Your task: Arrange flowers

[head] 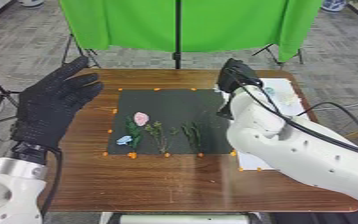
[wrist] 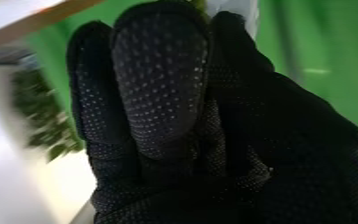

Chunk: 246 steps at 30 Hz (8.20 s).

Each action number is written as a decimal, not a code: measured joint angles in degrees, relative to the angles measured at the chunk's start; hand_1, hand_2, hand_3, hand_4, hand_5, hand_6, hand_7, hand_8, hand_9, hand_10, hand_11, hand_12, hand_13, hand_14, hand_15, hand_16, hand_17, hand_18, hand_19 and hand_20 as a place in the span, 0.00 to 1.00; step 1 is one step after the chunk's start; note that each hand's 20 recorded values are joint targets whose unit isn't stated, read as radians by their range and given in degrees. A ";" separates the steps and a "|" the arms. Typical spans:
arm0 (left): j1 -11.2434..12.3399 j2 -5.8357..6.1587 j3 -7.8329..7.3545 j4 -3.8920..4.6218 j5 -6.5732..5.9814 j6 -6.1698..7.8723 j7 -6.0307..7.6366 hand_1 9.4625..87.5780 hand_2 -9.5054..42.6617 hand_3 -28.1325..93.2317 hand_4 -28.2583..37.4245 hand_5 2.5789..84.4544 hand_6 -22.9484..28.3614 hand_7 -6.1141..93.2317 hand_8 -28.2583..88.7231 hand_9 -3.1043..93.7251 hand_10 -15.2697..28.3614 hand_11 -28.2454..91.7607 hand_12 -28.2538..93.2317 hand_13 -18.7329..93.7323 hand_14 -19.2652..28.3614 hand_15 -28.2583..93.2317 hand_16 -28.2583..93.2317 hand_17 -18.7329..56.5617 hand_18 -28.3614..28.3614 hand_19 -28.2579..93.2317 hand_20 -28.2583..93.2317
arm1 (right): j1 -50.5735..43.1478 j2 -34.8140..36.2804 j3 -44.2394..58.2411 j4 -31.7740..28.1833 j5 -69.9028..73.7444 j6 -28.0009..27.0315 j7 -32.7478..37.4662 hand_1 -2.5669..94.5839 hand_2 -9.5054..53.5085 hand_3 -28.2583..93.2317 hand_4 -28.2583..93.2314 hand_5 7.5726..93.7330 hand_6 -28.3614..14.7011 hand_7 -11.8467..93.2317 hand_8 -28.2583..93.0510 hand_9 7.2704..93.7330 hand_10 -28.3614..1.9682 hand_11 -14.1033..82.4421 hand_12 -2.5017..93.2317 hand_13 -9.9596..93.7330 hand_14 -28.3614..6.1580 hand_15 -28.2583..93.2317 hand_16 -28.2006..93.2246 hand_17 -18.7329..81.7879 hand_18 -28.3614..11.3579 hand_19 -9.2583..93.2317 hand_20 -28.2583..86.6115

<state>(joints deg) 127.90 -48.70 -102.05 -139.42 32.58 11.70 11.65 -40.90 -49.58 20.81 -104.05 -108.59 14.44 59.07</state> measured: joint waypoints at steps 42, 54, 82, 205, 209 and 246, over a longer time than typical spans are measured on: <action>-5.82 6.05 2.59 2.42 -1.40 -3.32 3.77 0.19 0.32 0.87 0.09 0.43 0.64 0.22 0.16 0.38 0.85 0.49 0.33 0.38 1.00 0.66 0.16 0.11 0.94 0.68 0.44 | 12.81 -21.80 -24.52 11.78 7.57 0.98 -3.64 0.61 0.00 0.79 0.00 0.85 0.73 0.28 0.23 1.00 0.73 0.28 0.30 0.99 0.77 0.65 0.42 0.72 0.36 1.00 0.24; -13.51 4.78 6.45 4.35 -1.18 -3.61 0.06 0.19 0.32 0.87 0.09 0.43 0.64 0.22 0.16 0.38 0.85 0.49 0.33 0.38 1.00 0.66 0.16 0.12 0.94 0.68 0.44 | 12.35 -22.08 -21.77 12.82 7.51 -0.94 -5.94 0.59 0.00 0.78 0.00 0.83 0.74 0.26 0.22 0.99 0.74 0.20 0.30 0.97 0.76 0.65 0.41 0.70 0.35 1.00 0.23; -10.36 4.89 4.81 4.29 -1.11 -4.05 2.91 0.19 0.32 0.87 0.10 0.43 0.64 0.22 0.16 0.38 0.85 0.49 0.33 0.37 1.00 0.66 0.16 0.11 0.94 0.68 0.44 | 13.54 -21.88 -24.65 12.42 10.46 -6.41 -6.76 0.52 0.00 0.82 0.00 0.72 0.74 0.26 0.18 0.96 0.65 0.34 0.27 0.94 0.74 0.69 0.40 0.65 0.29 1.00 0.27; -0.49 1.00 0.95 1.68 -1.59 -0.67 0.82 0.19 0.33 0.87 0.09 0.43 0.64 0.22 0.16 0.38 0.85 0.49 0.33 0.38 1.00 0.66 0.16 0.12 0.94 0.69 0.45 | 8.35 3.23 -15.70 11.29 -4.31 5.74 -3.70 0.46 0.00 0.86 0.00 0.68 0.65 0.27 0.15 0.93 0.60 0.37 0.23 0.93 0.70 0.66 0.40 0.61 0.25 1.00 0.24; 0.65 0.87 0.06 1.28 -1.59 -0.59 0.91 0.19 0.32 0.87 0.09 0.43 0.64 0.22 0.15 0.38 0.85 0.49 0.33 0.38 1.00 0.66 0.16 0.12 0.94 0.69 0.45 | 6.39 3.46 -9.91 9.81 -0.49 -0.80 -1.79 0.42 0.00 0.85 0.01 0.58 0.60 0.24 0.14 0.89 0.52 0.37 0.20 0.92 0.67 0.67 0.39 0.61 0.22 1.00 0.23; -2.15 0.90 2.21 2.18 -1.63 -1.50 -0.68 0.19 0.32 0.87 0.09 0.43 0.64 0.22 0.16 0.39 0.85 0.49 0.33 0.38 1.00 0.66 0.16 0.12 0.94 0.69 0.45 | 2.05 9.39 -11.04 15.81 4.69 -6.46 2.51 0.40 0.00 0.84 0.00 0.50 0.63 0.24 0.14 0.75 0.45 0.32 0.17 0.86 0.59 0.65 0.37 0.62 0.24 0.96 0.10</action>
<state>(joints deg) 125.75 -47.80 -99.84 -137.24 30.95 10.21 10.97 -38.85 -40.19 9.77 -88.24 -103.90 7.98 61.58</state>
